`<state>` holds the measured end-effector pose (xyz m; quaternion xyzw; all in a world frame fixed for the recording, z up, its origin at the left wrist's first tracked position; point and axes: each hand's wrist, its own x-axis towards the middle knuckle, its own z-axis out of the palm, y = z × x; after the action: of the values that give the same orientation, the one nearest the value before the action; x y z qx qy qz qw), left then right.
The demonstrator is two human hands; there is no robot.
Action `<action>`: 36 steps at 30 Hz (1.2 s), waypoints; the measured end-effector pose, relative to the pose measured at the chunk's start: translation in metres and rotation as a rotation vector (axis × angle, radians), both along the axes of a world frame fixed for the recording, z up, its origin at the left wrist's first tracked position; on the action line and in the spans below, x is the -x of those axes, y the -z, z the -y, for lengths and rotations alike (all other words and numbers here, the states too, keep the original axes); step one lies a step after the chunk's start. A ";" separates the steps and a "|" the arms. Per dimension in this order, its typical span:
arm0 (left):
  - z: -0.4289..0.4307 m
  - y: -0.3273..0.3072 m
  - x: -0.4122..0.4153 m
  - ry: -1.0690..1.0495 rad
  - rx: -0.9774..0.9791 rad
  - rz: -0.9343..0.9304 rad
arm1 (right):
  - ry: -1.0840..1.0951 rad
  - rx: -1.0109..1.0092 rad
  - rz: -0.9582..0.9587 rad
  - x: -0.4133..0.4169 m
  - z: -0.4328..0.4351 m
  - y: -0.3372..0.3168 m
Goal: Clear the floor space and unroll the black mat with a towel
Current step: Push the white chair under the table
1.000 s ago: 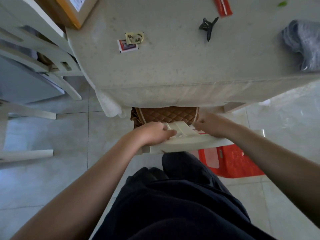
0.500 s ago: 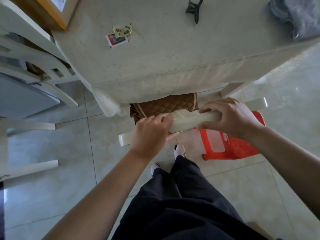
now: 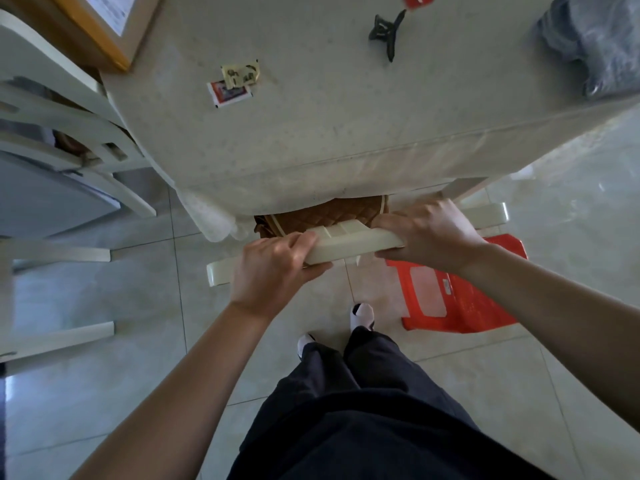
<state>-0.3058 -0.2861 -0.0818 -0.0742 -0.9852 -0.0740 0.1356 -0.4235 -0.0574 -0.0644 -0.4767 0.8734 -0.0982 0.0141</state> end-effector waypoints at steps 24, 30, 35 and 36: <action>0.065 0.001 0.088 0.005 0.112 0.038 | 0.109 -0.159 0.117 0.074 0.066 -0.008; 0.066 0.005 0.087 0.035 0.103 -0.007 | 0.128 -0.148 0.089 0.072 0.066 -0.007; 0.060 0.002 0.085 -0.033 0.123 0.030 | 0.193 -0.141 0.136 0.064 0.068 -0.013; 0.056 0.001 0.082 -0.066 0.083 0.050 | 0.211 -0.156 0.156 0.061 0.067 -0.015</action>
<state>-0.3881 -0.3423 -0.0830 -0.0451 -0.9924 -0.0305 0.1100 -0.4847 -0.1242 -0.0497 -0.3706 0.9200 -0.0677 0.1083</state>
